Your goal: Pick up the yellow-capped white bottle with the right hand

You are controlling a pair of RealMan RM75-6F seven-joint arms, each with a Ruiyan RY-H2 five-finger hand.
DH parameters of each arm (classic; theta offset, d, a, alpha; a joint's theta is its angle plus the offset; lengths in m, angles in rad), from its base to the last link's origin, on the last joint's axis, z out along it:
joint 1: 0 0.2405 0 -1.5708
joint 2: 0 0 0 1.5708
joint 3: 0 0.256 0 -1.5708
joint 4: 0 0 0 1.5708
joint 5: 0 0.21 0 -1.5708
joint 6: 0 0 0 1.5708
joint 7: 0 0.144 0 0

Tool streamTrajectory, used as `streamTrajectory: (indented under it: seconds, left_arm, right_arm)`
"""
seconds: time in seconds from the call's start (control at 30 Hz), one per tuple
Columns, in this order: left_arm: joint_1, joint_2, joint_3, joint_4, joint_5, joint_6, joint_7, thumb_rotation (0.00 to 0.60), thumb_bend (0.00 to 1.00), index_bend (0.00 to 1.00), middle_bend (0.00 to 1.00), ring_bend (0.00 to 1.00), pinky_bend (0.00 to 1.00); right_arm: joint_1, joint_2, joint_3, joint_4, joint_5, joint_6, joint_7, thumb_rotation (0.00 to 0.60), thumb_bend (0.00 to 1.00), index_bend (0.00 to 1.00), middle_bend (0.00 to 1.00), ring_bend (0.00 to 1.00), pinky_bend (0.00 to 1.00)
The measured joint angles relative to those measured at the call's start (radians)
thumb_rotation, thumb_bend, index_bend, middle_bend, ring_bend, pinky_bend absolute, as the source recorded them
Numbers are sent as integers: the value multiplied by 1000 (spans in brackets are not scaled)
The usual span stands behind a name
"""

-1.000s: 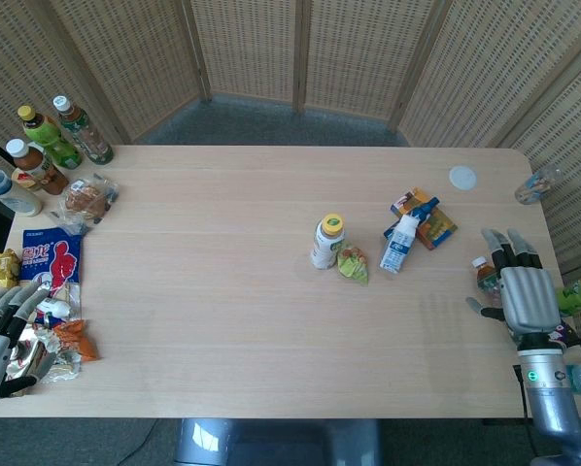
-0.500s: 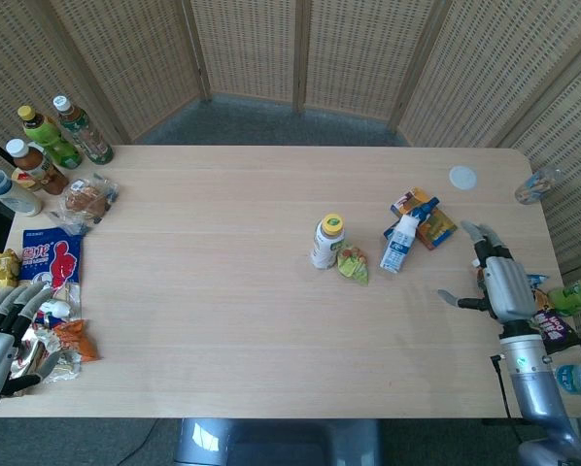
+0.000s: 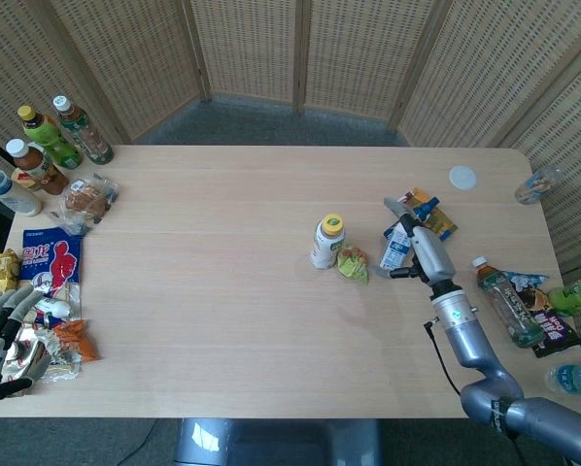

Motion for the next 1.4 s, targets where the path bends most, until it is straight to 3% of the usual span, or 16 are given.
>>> streamTrajectory:
  seconds: [0.6,0.87,1.07,1.2,1.4]
  left_arm:
    - [11,2,0,20,-17,6,-33,600,346,83,62,0,0]
    - [16,12,-1,15,-24,7,-32,600,346,82,62,0,0]
    - [21,11,-1,11,-31,10,-30,600,347,83,62,0,0]
    - [22,10,0,11,-28,10,-27,600,347,83,63,0,0]
    - [28,11,0,13,-32,16,-32,600,346,83,62,0,0]
  right_arm:
    - [165,-192,8,279,5,-166,148,592,1,0,12,0,126]
    - [217,-284,-5,443,0,-234,275,593,0,0,25,0,126]
    - [245,-325,-24,507,-36,-241,350,593,0,0,39,0,131]
    - [259,-341,-27,525,-44,-239,372,595,0,0,66,0,180]
    - [277,-373,-17,561,-35,-234,377,600,0,34,199,44,319]
